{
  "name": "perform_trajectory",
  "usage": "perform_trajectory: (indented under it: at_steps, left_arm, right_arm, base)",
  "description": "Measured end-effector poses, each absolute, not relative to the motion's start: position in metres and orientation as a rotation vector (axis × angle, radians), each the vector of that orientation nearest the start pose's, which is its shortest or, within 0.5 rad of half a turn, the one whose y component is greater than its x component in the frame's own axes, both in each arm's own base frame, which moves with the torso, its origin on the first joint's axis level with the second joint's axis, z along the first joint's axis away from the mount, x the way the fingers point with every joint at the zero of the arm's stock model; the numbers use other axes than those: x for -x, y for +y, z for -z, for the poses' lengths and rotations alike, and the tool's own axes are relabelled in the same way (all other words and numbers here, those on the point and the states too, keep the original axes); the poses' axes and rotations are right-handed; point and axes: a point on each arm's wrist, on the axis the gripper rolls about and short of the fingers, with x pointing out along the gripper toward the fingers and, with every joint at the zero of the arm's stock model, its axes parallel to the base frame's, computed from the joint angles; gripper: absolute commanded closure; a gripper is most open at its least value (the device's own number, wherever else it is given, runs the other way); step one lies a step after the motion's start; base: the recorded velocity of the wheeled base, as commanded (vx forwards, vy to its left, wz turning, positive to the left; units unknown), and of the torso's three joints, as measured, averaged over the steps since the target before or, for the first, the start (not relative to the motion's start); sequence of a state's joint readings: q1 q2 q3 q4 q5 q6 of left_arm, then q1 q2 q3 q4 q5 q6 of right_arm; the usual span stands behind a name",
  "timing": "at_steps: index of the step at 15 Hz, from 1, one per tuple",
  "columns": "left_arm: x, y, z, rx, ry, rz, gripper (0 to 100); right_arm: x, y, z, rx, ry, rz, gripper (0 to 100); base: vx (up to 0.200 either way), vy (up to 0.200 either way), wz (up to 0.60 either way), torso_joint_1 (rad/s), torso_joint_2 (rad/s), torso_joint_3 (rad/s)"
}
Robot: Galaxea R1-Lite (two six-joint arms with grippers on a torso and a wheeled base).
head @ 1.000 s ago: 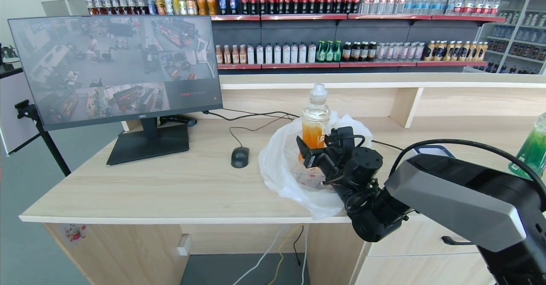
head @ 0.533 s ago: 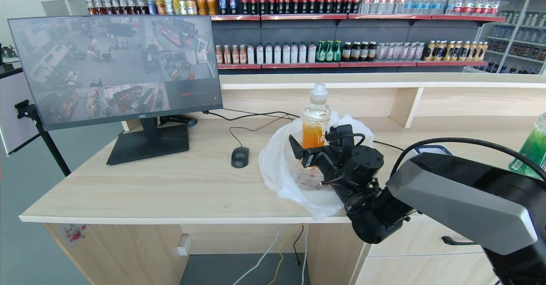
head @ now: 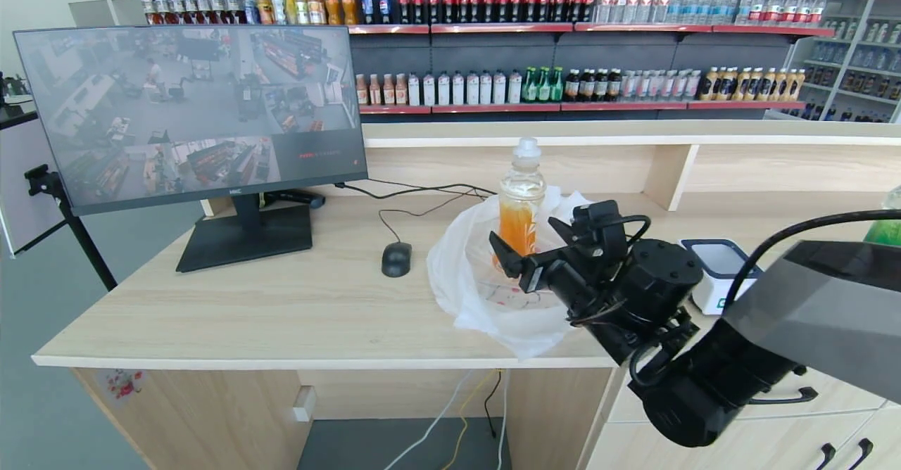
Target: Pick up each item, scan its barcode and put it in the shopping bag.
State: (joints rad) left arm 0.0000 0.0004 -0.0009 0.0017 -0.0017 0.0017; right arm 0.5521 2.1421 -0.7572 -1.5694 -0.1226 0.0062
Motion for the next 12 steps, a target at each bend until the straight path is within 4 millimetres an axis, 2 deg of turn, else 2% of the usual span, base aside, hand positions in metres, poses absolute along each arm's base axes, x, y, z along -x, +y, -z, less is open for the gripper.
perform_trajectory:
  at_steps: [4, 7, 10, 12]
  left_arm:
    - [0.023, 0.0, -0.076, -0.004, 0.001, 0.001, 0]
    - [0.023, 0.0, -0.076, -0.002, 0.001, 0.002, 0]
    - [0.023, 0.0, -0.076, -0.001, 0.001, 0.002, 0]
    - [0.023, 0.0, -0.076, -0.001, 0.001, 0.001, 0]
  right_arm:
    - [-0.262, 0.162, -0.137, -0.045, -0.153, -0.439, 0]
    - [-0.23, 0.143, -0.146, -0.03, -0.149, -0.442, 0]
    - [-0.218, 0.137, -0.156, -0.045, -0.176, -0.448, 0]
    - [-0.215, 0.136, -0.157, -0.046, -0.177, -0.448, 0]
  base:
    - [0.0, 0.0, 0.0, 0.0, 0.0, 0.0]
    - [0.0, 0.0, 0.0, 0.0, 0.0, 0.0]
    - [-0.2, 0.0, 0.0, 0.007, 0.0, 0.002]
    - [0.0, 0.0, 0.0, 0.0, 0.0, 0.0]
